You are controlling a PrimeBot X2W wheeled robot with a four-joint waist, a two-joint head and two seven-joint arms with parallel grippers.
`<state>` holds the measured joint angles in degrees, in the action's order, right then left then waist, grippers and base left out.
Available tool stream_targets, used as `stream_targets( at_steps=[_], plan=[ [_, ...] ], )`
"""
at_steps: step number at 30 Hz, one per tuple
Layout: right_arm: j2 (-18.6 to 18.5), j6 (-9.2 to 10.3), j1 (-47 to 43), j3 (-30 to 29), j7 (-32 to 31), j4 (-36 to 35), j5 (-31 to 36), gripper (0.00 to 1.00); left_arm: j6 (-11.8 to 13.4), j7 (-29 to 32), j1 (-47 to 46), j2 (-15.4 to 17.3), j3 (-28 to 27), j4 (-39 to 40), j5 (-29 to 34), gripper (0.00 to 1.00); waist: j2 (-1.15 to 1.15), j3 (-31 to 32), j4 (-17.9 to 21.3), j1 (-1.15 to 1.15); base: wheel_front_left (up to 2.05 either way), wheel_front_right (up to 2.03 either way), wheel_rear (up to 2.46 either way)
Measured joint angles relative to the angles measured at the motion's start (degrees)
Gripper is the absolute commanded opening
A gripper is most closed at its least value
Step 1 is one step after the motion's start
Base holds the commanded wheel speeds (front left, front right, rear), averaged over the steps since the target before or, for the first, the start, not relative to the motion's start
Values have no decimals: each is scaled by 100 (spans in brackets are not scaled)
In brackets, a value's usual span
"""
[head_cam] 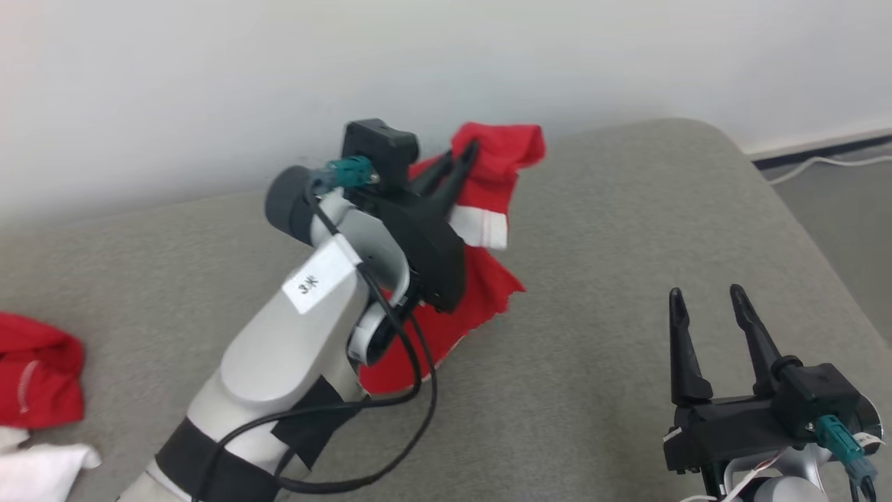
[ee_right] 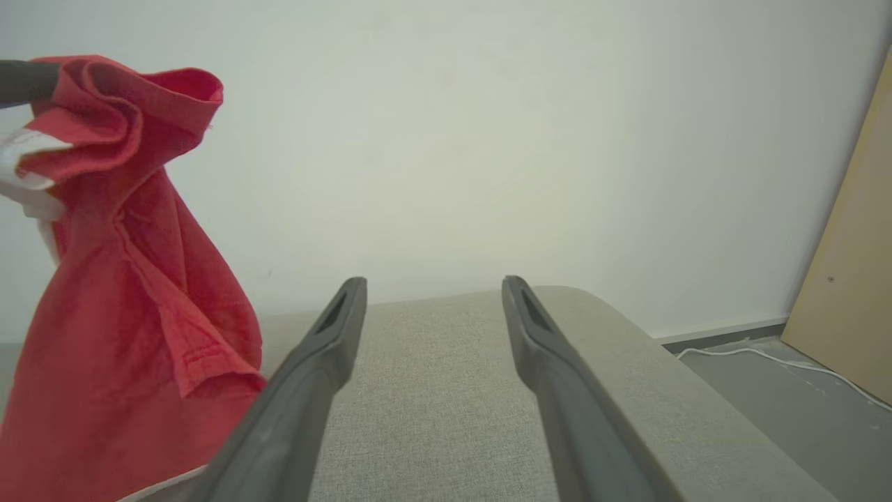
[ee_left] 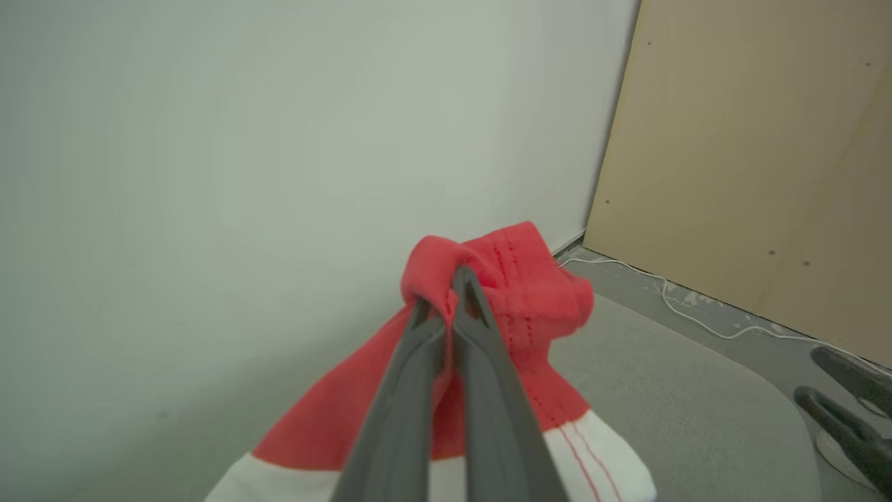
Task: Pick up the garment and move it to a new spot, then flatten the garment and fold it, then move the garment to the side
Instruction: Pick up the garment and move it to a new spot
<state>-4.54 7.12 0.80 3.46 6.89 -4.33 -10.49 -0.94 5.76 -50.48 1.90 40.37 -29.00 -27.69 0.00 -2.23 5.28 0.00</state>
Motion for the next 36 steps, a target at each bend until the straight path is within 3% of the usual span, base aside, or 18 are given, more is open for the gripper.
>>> stream_targets(
  at_steps=[2, 3, 4, 5, 9, 14, 18, 23, 26, 31, 36],
  plan=[
    [21, 0, 35, 43, 0, 19, 0, 100, 64, 34, -1, -1, 222, 53, -151, 0, 0, -20, 160, 0, 0, 0, 0],
    [20, 0, 61, 56, 0, 34, 0, 100, 102, 40, 0, -1, 325, 58, -236, 26, 0, -33, 239, 0, 0, 0, 0],
    [21, 1, 87, 68, 0, 41, -1, 100, 120, 78, -1, -1, 417, 54, -276, 97, 0, -47, 314, 0, 0, 0, 0],
    [22, 1, 105, 78, 1, 43, -1, 100, 160, 79, -1, 0, 508, 32, -308, 100, 0, -63, 387, 0, 0, 0, 0],
    [32, 1, 105, 52, 19, 44, -10, 100, 187, 198, -7, 7, 861, -121, -407, 100, 0, -149, 618, 0, 0, 0, 0],
    [47, 1, 103, -29, 69, 74, -71, 100, -27, 261, 49, 18, 1037, -16, -1344, 100, 0, -316, 687, 1, 0, 0, 0],
    [55, 1, 110, -70, 96, 125, -127, 100, -57, 245, 110, 14, 1037, -15, -1726, 100, 0, -347, 547, 1, 0, 0, 0],
    [68, 1, 157, -90, 147, 219, -127, 100, 18, 3, 115, 44, 706, -227, -1634, 100, 0, -322, 334, 1, 0, 0, 0],
    [73, 1, 178, -102, 190, 278, -127, 100, 166, -261, 227, 335, 661, -167, -1425, 100, 0, -276, 199, 1, 0, 0, 0],
    [83, 1, 159, -169, 271, 392, -129, 100, 555, -676, 1033, 1158, 679, 116, -965, 100, 0, -157, -15, 1, 0, 0, 0],
    [102, 1, 39, -226, 328, 532, -129, 100, 735, -1184, 1918, 1499, 610, 523, -836, 100, 0, 4, -217, 0, 0, 0, 0]
  ],
)
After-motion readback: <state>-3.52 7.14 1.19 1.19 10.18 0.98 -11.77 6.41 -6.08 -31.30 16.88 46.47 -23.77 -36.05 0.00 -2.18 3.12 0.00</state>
